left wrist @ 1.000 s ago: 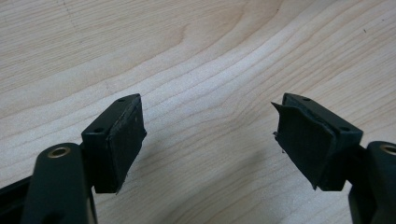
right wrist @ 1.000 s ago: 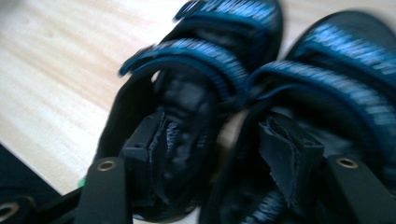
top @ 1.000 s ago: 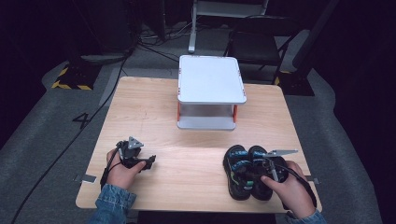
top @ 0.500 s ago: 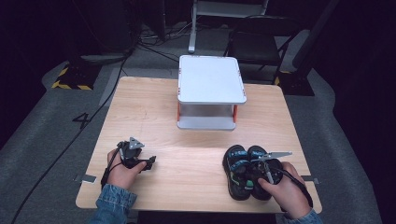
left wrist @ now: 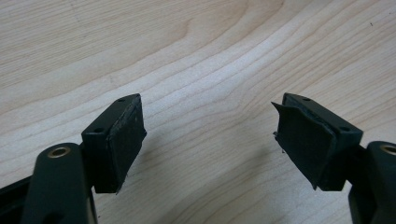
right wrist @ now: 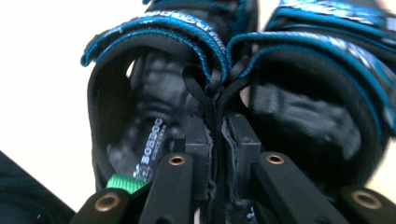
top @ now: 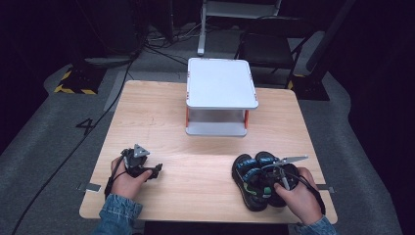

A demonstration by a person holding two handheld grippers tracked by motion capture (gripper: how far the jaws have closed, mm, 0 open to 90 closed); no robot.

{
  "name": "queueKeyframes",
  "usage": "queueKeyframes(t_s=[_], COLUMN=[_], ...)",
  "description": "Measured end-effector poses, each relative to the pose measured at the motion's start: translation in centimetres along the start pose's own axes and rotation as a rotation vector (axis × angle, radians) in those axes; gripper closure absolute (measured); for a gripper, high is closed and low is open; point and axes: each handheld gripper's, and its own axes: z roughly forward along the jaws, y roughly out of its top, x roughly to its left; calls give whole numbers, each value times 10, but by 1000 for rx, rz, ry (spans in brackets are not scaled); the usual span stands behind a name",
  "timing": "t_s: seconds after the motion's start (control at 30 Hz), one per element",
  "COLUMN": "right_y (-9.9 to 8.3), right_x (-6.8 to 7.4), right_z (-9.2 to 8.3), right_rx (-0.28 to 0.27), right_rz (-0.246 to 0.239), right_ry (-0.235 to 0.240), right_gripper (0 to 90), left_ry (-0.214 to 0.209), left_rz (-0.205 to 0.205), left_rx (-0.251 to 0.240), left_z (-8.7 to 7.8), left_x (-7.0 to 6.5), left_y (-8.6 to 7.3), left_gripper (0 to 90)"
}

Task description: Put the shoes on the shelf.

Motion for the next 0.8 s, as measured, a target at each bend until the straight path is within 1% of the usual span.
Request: queueKeyframes(t_s=[0.03, 0.13, 0.2, 0.23, 0.27, 0.3, 0.33, 0.37, 0.4, 0.43, 0.5, 0.6, 0.67, 0.7, 0.73, 0.77, 0.8], right_y=[1, 5, 10, 13, 13, 21, 23, 26, 26, 34, 40, 51, 60, 60, 65, 76, 80], right_x=[-2, -4, -3, -2, -2, -1, 0, 0, 0, 3, 5, 7, 7, 7, 8, 12, 13], right_z=[-1, -5, -7, -8, -8, -9, -9, -9, -9, -10, -10, -7, -3, -3, -2, 2, 4], right_rx=[-20, -75, -98, -109, -109, -146, -150, -162, -162, -191, -212, -242, -252, -252, -253, -262, -265], right_rz=[4, 19, 10, 4, 4, -12, -14, -18, -18, -26, -31, -30, -30, -30, -30, -39, -41], right_ry=[0, 29, 30, 28, 28, 32, 33, 38, 38, 48, 56, 71, 89, 89, 98, 102, 102], right_gripper=[818, 818, 817, 817, 817, 817, 816, 816, 816, 816, 816, 816, 816, 816, 816, 816, 816], left_ry=[7, 22, 33, 33, 37, 43, 49, 49, 60, 69, 76, 84, 85, 85, 91, 97, 97], left_rz=[1, 1, 0, 0, 1, -8, -17, -17, -23, -33, -42, -44, -53, -53, -53, -61, -60], left_rx=[-1, -20, -38, -38, -46, -52, -54, -54, -53, -53, -51, -46, -43, -43, -42, -48, -47], left_z=[-2, -6, -13, -13, -17, -22, -25, -25, -28, -30, -33, -35, -37, -37, -38, -39, -40], left_x=[1, 2, 2, 2, 2, 4, 5, 5, 7, 8, 8, 9, 10, 10, 11, 12, 12], left_y=[-1, -5, -10, -10, -13, -17, -20, -20, -23, -27, -31, -35, -38, -38, -39, -40, -40], left_gripper=[241, 253, 261, 262, 262, 262, 262, 263, 263, 264, 264, 265, 264, 265, 265, 264, 264])
